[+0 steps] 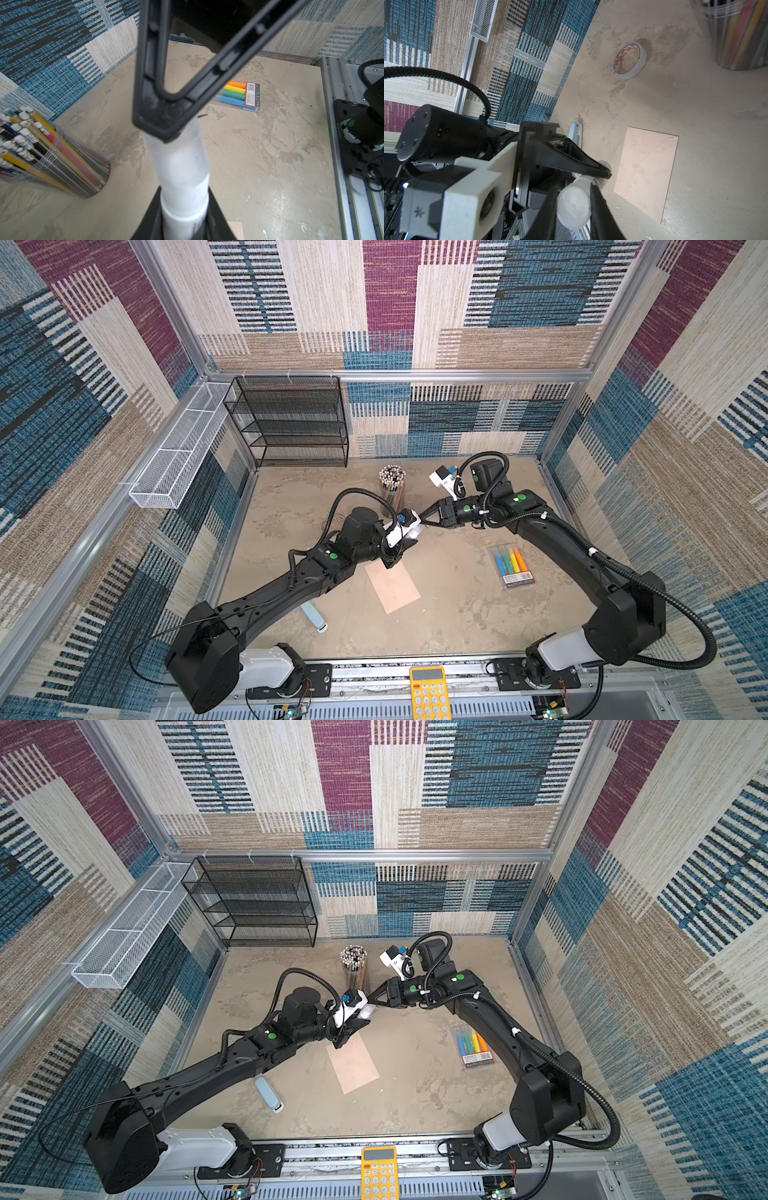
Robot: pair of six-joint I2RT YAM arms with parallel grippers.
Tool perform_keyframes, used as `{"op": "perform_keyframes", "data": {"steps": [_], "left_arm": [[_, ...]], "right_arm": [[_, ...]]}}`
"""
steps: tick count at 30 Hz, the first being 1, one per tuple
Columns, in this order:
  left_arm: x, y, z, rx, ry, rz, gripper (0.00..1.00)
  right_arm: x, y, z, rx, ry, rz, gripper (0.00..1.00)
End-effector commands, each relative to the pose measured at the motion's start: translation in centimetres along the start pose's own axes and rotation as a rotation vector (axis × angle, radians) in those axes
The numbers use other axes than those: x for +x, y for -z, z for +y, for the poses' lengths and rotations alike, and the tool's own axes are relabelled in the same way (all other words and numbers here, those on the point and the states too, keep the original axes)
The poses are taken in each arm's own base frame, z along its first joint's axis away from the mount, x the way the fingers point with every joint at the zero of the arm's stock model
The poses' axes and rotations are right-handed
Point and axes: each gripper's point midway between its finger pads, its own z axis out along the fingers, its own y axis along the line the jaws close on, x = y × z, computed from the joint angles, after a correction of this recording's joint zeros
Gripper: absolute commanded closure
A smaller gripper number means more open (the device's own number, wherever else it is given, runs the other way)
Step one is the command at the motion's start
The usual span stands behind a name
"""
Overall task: Place the letter into the envelope and seal it
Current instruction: 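Push the translucent cap firmly onto the left-held glue stick with the right gripper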
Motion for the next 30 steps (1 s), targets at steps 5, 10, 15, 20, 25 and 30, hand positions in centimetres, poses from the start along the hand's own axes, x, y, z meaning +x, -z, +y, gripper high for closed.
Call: {"op": "perform_keyframes", "data": {"steps": [5,10,15,20,25,30], "left_arm": [[-2.8,0.4,1.2,-0.028,0.031,-0.098,1.0],[-2.9,0.4,1.2,-0.02,0.036,-0.1,1.0],[-3.0,0.4,1.0,-0.007,0.031,-0.103,1.0],[-2.9,0.4,0.8,0.004,0.027,-0.099,1.0],[-2.9,0.6,0.8,0.0,0.022,-0.101,1.0],[-3.1,0.8,0.8,-0.008,0.018,-0.117,1.0]], "right_arm": [[1.0,0.0,1.3,-0.048,0.007,0.029,0.73],[1.1,0.0,1.3,-0.037,0.019,0.023,0.73],[1.0,-0.2,1.0,-0.022,0.02,0.024,0.73],[0.9,-0.6,0.7,0.003,0.019,0.031,0.73],[0.8,-1.1,0.5,0.02,0.02,0.041,0.73],[1.2,-1.7,0.1,0.04,0.015,0.055,0.73]]}}
